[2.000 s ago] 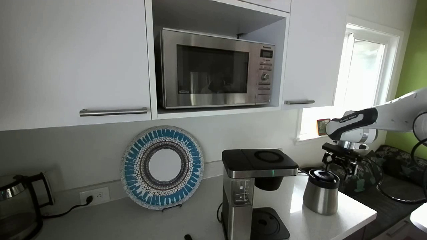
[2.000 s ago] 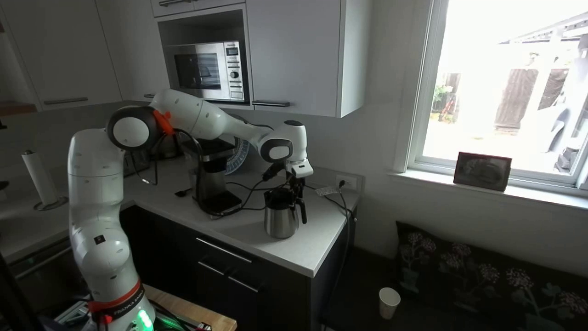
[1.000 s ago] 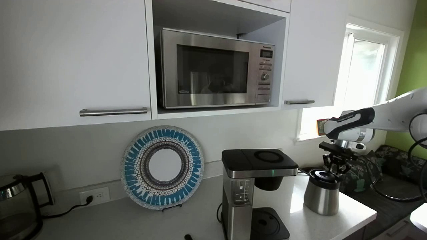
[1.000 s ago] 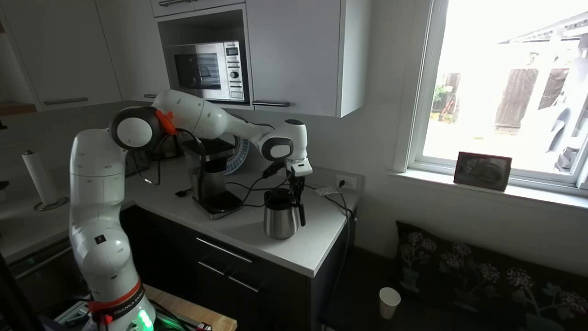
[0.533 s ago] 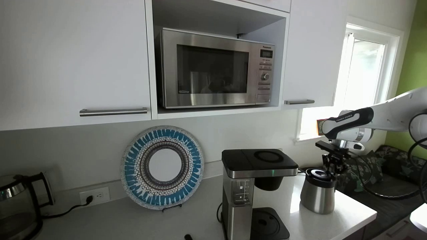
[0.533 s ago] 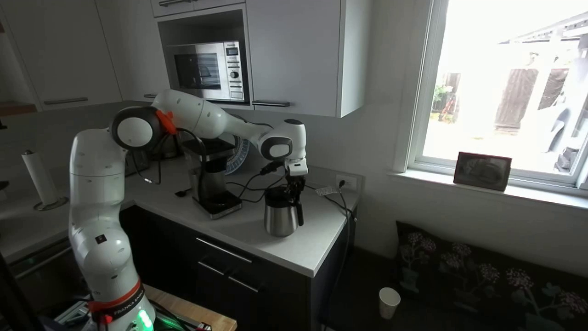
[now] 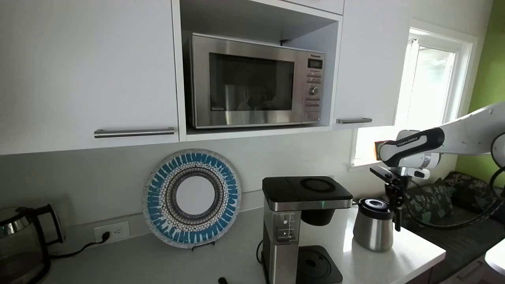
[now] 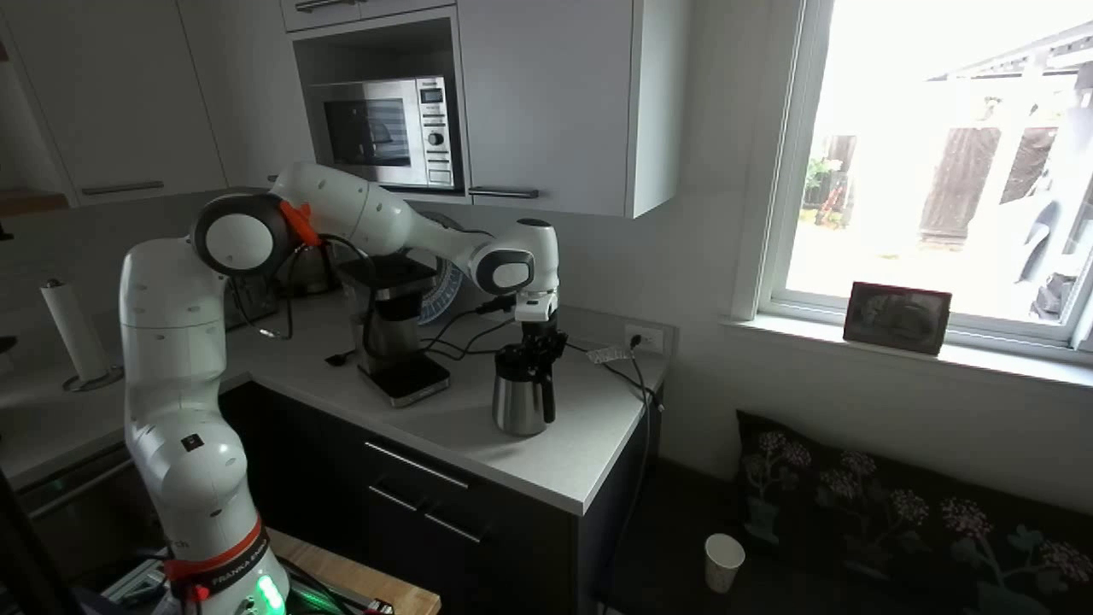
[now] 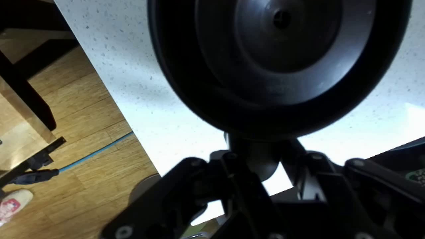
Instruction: Turn the kettle to the right
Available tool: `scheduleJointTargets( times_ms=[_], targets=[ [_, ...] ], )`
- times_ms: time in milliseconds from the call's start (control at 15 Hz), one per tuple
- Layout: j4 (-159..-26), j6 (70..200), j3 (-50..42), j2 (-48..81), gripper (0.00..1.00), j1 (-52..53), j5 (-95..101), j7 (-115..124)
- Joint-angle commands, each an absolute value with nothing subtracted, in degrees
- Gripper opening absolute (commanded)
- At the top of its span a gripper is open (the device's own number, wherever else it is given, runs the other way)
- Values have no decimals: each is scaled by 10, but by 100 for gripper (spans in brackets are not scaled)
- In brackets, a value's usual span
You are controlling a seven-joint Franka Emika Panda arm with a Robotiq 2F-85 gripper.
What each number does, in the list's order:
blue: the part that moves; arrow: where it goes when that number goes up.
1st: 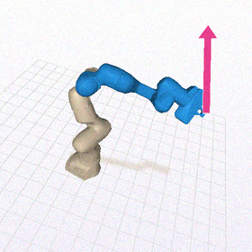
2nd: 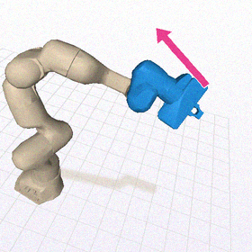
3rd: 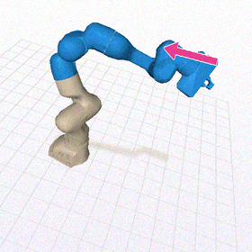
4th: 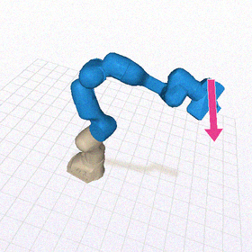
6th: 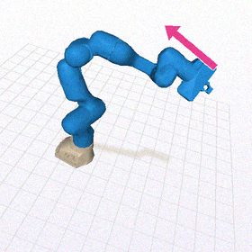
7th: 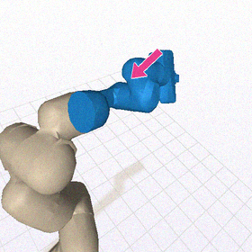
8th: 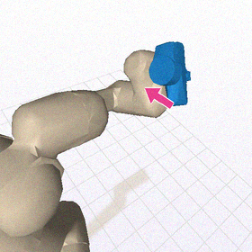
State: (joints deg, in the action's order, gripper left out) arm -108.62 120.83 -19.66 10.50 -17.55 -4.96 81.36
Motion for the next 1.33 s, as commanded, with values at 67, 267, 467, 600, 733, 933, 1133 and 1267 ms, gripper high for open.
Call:
scheduleJointTargets(
  times_ms=[67,267,467,600,733,933,1133,1267],
  targets=[
    [-1146,1225,-203,52,9,-165,-32,927],
    [-1161,1229,-202,41,9,-170,-42,996],
    [-1182,1245,-203,32,9,-173,-36,1059],
    [-1155,1231,-198,52,34,-176,-41,1036],
    [-1167,1246,-198,46,34,-177,-40,1051],
    [-1171,1250,-198,43,34,-177,-40,1056],
    [-1174,1253,-199,46,9,-174,-24,1099],
    [-1181,1251,-199,36,9,-168,9,1173]
  ],
)
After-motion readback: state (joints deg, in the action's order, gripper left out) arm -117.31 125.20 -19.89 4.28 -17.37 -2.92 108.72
